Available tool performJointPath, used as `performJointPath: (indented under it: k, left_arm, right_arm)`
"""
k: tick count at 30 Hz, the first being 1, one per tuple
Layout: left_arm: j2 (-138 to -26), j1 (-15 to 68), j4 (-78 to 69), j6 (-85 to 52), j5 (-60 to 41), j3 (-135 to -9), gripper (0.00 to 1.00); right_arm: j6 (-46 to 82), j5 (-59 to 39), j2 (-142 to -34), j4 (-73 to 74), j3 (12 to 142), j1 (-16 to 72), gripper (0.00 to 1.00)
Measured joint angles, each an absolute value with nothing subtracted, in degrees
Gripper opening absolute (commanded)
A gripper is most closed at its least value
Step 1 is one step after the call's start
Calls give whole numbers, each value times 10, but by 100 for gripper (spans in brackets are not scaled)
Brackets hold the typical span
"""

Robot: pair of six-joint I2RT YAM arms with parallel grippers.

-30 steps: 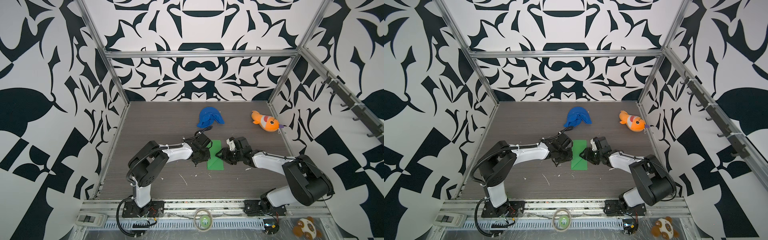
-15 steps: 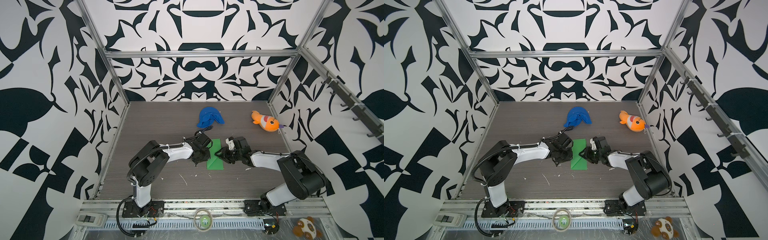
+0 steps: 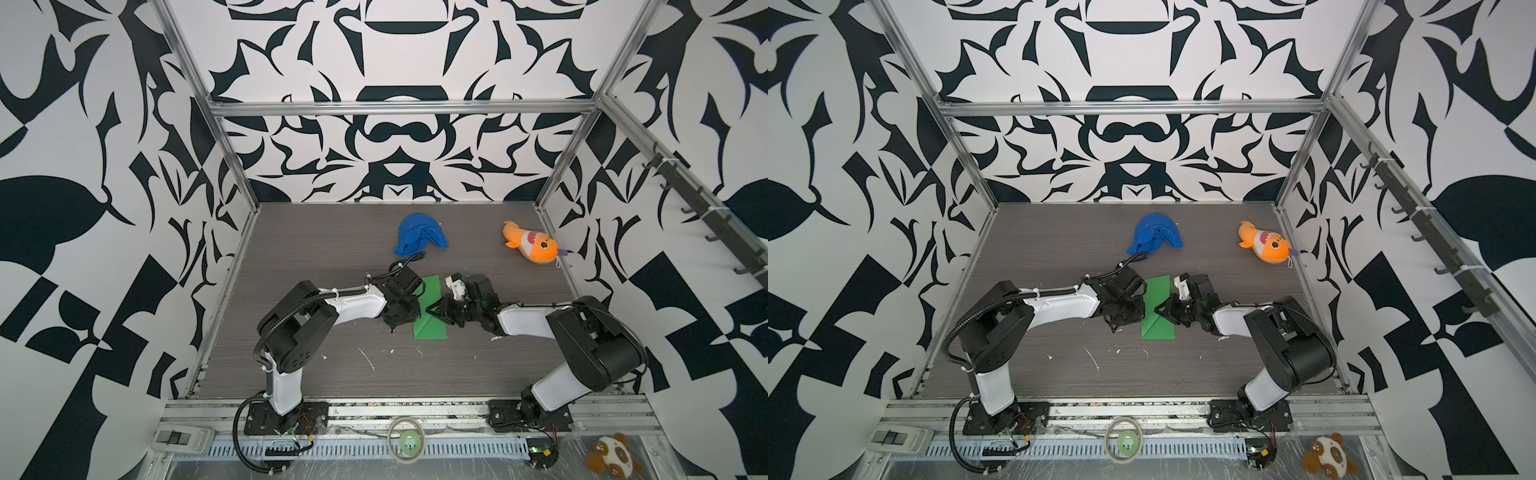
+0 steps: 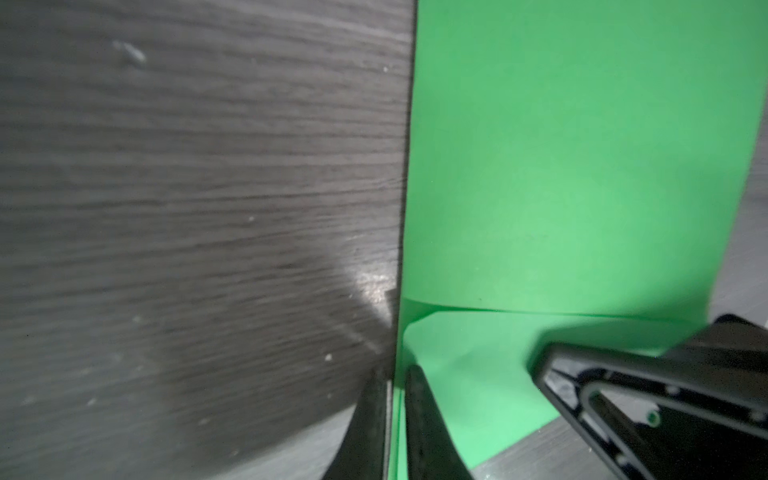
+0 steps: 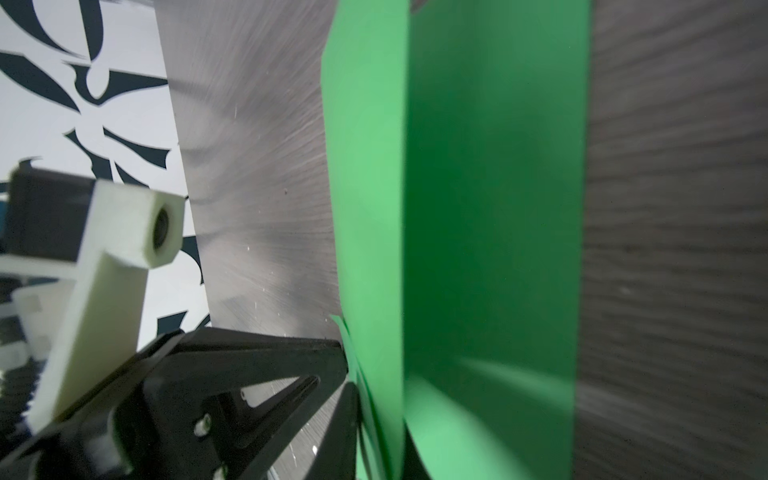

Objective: Fold a paper plane with a square sheet of paper (pick it up from the middle)
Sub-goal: 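Lift the green strip off the table with both grippers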

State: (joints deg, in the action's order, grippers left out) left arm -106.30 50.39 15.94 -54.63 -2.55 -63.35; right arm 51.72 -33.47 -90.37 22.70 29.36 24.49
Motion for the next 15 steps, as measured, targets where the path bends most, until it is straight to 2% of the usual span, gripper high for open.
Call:
performJointPath:
  k: [4,6,10,15]
  left_arm:
    - [-1022,502,172,-552,-11,-617,32]
    - [-979,497,170,-558,-6,-597,44]
    - [-855,478,139,-573,-5,-535,75]
    - [-729,455,69,-602,-10,-453,91]
  right_arm:
    - [524,-335,-901,244,292,245,1]
    - [526,-335,-891,246,292,245,0]
    - [535,-341,-838,248,302,245,0]
    - [565,-364,-808,272,359,245,0]
